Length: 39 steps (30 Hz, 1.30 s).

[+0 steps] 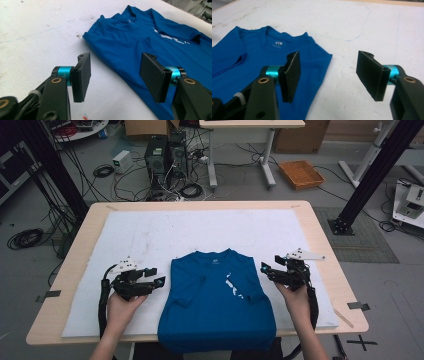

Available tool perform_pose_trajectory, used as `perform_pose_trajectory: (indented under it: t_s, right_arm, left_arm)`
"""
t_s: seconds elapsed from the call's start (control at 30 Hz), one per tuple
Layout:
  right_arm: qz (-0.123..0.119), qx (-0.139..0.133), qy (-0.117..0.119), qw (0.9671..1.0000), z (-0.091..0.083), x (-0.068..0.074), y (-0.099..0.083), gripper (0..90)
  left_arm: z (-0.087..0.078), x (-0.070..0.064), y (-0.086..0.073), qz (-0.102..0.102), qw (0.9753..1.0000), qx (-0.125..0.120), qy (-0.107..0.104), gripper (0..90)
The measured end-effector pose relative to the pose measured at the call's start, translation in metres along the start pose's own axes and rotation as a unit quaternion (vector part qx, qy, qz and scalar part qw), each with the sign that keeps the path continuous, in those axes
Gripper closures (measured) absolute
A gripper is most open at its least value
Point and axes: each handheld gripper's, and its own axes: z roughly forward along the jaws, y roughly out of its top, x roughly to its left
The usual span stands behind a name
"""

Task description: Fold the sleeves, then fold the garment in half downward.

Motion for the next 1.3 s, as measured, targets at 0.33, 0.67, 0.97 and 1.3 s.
perform_pose_trajectory:
  t_s: [0.33,0.67,0.97,1.3]
  right_arm:
    - [0.011,-0.021,0.003,0.9997,-0.008,-0.015,0.004,28.3]
    - [0.024,-0.035,0.002,0.9991,-0.017,-0.021,0.007,28.2]
    - [0.027,-0.038,0.005,0.9989,-0.015,-0.021,0.010,29.6]
    - [0.035,-0.016,0.001,0.9993,0.005,-0.018,0.008,41.2]
  left_arm:
    - [-0.009,0.002,0.001,0.000,0.9998,-0.013,0.016,40.3]
    - [-0.009,-0.004,-0.001,0.016,0.9997,0.000,0.016,39.8]
    - [-0.007,-0.007,0.000,-0.001,0.9999,-0.005,0.013,39.8]
    - [0.023,-0.005,0.019,-0.038,0.9987,0.030,0.013,46.5]
